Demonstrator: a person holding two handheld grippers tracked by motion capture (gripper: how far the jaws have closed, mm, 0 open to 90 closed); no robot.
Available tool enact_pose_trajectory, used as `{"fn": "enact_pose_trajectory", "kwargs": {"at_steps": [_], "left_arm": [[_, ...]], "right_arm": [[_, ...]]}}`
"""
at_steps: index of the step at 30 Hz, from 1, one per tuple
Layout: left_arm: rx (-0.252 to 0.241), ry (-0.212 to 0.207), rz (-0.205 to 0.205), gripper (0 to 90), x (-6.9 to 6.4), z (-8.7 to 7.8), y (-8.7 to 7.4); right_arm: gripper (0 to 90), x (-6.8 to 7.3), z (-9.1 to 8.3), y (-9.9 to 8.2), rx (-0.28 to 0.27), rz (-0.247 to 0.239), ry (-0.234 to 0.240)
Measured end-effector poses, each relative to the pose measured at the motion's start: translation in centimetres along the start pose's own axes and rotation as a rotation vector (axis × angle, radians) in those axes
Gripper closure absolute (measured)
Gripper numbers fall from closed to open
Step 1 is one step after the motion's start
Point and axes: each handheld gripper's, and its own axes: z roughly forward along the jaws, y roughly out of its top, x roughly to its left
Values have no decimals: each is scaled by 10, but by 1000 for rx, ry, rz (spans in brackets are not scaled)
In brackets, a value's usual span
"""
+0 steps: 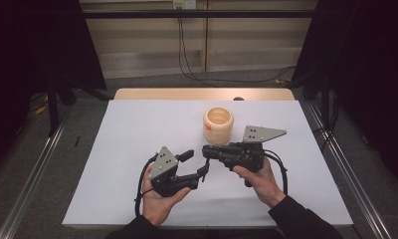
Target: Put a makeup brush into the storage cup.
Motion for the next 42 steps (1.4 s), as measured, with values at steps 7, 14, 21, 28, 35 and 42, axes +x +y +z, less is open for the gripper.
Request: {"fn": "enact_pose_trajectory", "kwargs": {"at_steps": [7, 14, 21, 28, 35, 42], "left_arm": [[-41, -13, 28, 170, 5, -1, 0], [-9, 21, 60, 53, 10, -1, -2], [-3, 23, 75, 15, 17, -8, -5], [4, 36, 80, 16, 25, -21, -9], [-3, 42, 56, 15, 29, -35, -17], [-10, 61, 46, 15, 32, -46, -24]], "right_arm": [[851, -1, -2, 1, 0, -5, -12], [851, -3, -5, 1, -1, 0, -17], [851, -5, -7, 2, -5, -4, -33], [851, -7, -10, 3, -13, 1, -42], [851, -8, -11, 3, -14, -5, -54], [850, -9, -14, 5, -17, -17, -66]]}}
